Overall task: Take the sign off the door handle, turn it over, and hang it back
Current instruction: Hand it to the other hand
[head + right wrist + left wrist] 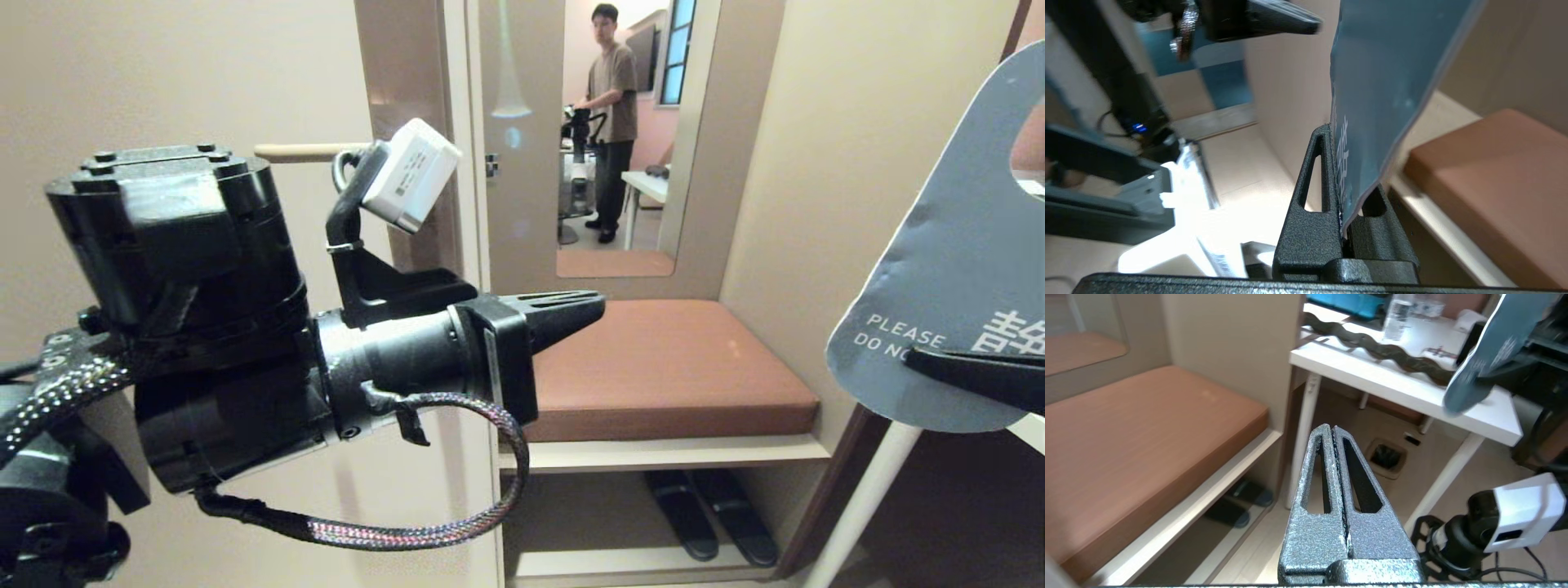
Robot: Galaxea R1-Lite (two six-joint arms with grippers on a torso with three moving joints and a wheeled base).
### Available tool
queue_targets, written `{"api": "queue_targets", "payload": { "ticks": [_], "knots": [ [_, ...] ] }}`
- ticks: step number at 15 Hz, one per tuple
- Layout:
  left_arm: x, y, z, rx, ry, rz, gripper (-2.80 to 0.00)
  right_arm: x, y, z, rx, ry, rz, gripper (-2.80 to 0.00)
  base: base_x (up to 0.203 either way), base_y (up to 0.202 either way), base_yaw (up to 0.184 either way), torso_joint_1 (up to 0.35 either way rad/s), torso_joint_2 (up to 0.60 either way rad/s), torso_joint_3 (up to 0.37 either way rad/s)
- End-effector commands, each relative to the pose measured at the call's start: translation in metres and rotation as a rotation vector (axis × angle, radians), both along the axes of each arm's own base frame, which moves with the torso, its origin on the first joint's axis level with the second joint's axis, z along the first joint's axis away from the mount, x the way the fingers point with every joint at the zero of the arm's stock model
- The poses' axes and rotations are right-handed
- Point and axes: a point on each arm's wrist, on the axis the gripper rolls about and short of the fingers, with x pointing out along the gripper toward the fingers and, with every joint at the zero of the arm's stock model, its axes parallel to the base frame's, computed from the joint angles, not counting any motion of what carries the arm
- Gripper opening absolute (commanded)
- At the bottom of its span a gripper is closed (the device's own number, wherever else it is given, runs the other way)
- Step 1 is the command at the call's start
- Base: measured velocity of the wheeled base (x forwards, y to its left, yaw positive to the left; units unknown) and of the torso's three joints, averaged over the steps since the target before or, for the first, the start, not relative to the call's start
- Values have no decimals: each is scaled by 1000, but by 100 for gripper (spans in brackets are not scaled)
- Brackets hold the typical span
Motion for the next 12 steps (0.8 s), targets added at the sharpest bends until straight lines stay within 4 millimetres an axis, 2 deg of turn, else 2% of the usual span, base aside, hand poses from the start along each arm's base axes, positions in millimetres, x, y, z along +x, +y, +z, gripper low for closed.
{"api": "queue_targets", "payload": {
  "ticks": [1, 6, 12],
  "knots": [
    [1, -9, -3, 6, 7, -19, -280, 4, 7, -3, -3, 21, 48, -280, 0, 0, 0, 0, 0, 0],
    [-4, -12, -3, 3, 12, -40, -280, 9, 24, -10, -14, 60, 148, -280, 0, 0, 0, 0, 0, 0],
    [-10, -13, -10, -30, 36, -113, -280, 12, 26, -14, -19, 82, 160, -280, 0, 0, 0, 0, 0, 0]
  ]
}}
